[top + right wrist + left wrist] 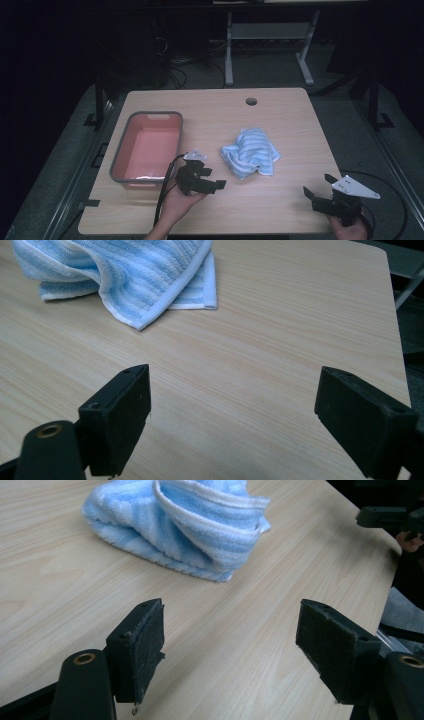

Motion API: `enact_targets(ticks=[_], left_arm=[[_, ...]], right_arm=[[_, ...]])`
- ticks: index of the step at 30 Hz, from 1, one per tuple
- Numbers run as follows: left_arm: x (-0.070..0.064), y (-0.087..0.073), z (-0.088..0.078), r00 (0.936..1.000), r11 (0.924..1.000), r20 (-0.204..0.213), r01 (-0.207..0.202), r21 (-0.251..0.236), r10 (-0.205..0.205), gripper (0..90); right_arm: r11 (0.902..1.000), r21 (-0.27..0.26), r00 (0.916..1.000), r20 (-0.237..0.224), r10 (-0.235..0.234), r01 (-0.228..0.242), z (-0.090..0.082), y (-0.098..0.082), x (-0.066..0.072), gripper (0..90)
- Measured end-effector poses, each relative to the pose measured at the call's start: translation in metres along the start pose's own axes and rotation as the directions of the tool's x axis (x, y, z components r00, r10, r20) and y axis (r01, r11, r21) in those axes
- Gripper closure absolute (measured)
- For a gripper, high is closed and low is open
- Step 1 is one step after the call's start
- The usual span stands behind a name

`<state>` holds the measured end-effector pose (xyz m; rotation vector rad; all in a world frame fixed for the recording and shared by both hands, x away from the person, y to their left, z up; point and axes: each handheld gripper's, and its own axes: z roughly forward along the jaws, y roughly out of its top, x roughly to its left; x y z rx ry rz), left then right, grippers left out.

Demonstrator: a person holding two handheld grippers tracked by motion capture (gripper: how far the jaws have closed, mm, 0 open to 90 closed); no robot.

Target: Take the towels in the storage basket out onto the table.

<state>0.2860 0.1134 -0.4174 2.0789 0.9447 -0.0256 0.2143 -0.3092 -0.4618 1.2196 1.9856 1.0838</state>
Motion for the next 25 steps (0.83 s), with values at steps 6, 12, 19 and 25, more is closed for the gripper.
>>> enact_targets(ticks=[6, 12, 19, 25], left_arm=[[-0.003, -0.01, -0.002, 0.9999, 1.0, 0.016, -0.004, -0.007, 0.004, 26.8], [-0.008, -0.019, -0.001, 0.9997, 0.9998, 0.014, -0.019, 0.003, 0.019, 26.7], [-0.008, -0.03, -0.001, 0.9996, 0.9998, 0.024, -0.018, -0.01, 0.018, 26.7], [-0.004, -0.039, 0.001, 0.9993, 0.9996, 0.03, -0.024, 0.016, 0.023, 26.3]], right_arm=[[1.0, 0.0, 1.0, -0.001, -0.001, 0.001, 0.0, 0.0, 0.001, 14.4], [1.0, -0.001, 1.0, -0.002, -0.002, 0.002, 0.0, 0.0, 0.001, 14.4], [1.0, -0.002, 1.0, 0.0, 0.001, -0.001, -0.001, -0.001, 0.002, 14.4], [1.0, -0.001, 0.9999, 0.012, 0.008, -0.008, -0.004, -0.004, 0.002, 14.4]])
